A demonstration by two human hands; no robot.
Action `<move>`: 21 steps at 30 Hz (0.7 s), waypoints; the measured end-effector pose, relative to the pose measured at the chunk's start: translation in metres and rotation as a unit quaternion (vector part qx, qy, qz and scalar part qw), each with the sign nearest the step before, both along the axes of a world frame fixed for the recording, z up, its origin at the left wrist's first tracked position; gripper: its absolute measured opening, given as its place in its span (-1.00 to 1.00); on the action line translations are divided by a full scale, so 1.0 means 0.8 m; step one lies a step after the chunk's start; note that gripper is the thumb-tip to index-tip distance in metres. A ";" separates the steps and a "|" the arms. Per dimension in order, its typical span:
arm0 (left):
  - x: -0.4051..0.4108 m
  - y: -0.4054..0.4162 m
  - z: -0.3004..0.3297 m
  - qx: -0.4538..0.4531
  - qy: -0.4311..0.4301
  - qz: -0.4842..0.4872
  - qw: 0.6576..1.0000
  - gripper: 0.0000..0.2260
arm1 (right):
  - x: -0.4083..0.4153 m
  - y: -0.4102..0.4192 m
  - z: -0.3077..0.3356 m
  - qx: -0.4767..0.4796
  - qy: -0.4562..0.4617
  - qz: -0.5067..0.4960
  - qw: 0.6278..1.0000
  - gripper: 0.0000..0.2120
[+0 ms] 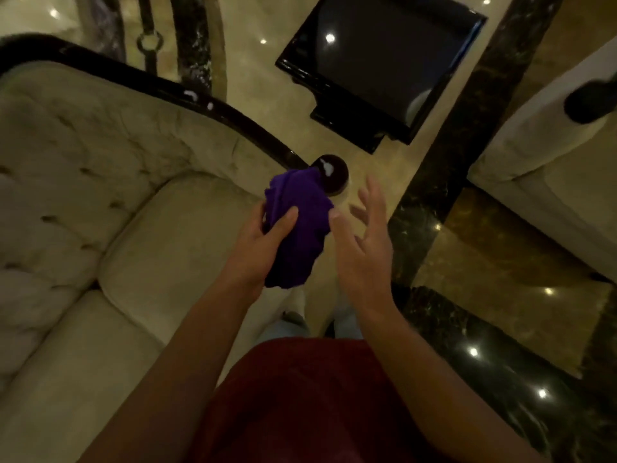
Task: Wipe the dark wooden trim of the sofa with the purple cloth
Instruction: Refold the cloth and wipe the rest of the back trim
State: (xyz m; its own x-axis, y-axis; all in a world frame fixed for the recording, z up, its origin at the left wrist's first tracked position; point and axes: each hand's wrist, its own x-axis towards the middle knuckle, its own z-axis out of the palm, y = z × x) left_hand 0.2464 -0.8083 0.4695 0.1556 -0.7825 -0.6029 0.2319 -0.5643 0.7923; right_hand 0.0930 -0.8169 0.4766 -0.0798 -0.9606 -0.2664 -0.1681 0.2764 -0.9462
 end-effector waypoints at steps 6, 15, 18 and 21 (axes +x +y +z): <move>-0.047 -0.075 -0.014 0.018 -0.025 0.116 0.993 -0.64 | -0.004 -0.079 -0.021 -0.042 0.028 0.132 0.990 -0.50; -0.068 -0.130 -0.032 -0.009 0.156 0.071 0.985 -0.54 | -0.011 -0.177 -0.055 -0.103 0.159 0.166 0.968 -0.35; -0.058 -0.145 -0.039 -0.012 0.161 0.057 0.985 -0.42 | -0.013 -0.199 -0.075 -0.111 0.176 0.186 0.960 -0.33; -0.041 -0.157 -0.047 0.011 0.203 0.071 0.976 -0.34 | -0.008 -0.216 -0.099 -0.115 0.167 0.186 0.961 -0.40</move>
